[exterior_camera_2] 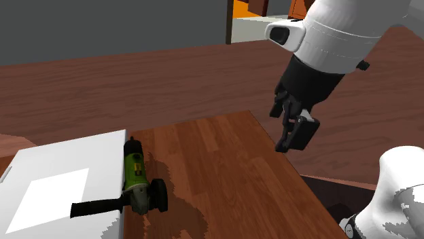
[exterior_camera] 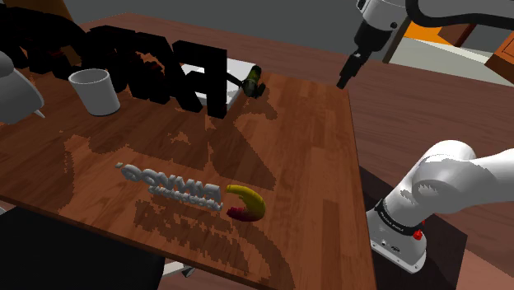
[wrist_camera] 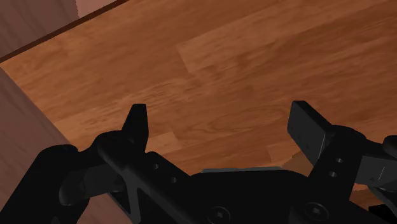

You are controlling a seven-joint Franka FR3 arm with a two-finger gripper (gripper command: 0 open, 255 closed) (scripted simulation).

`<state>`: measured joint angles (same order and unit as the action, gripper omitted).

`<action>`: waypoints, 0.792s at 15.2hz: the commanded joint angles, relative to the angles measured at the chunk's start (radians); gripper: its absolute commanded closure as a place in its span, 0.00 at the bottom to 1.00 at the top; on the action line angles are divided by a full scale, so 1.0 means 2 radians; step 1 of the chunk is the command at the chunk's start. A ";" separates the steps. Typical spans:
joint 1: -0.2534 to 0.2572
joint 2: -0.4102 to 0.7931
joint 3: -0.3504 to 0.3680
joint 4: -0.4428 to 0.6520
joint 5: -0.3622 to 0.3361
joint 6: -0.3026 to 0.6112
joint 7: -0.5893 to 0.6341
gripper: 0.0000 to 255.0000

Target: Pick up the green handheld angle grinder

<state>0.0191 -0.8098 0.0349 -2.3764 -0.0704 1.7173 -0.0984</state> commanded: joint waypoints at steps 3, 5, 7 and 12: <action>-0.008 0.035 0.025 0.020 0.013 0.008 0.053 0.00; -0.018 0.073 0.048 0.044 0.024 0.015 0.106 0.00; -0.028 0.113 0.070 0.072 0.031 0.020 0.158 0.00; -0.053 0.220 0.116 0.157 0.034 0.024 0.287 0.00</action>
<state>-0.0764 -0.4240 0.2473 -2.1125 -0.0014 1.7688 0.4163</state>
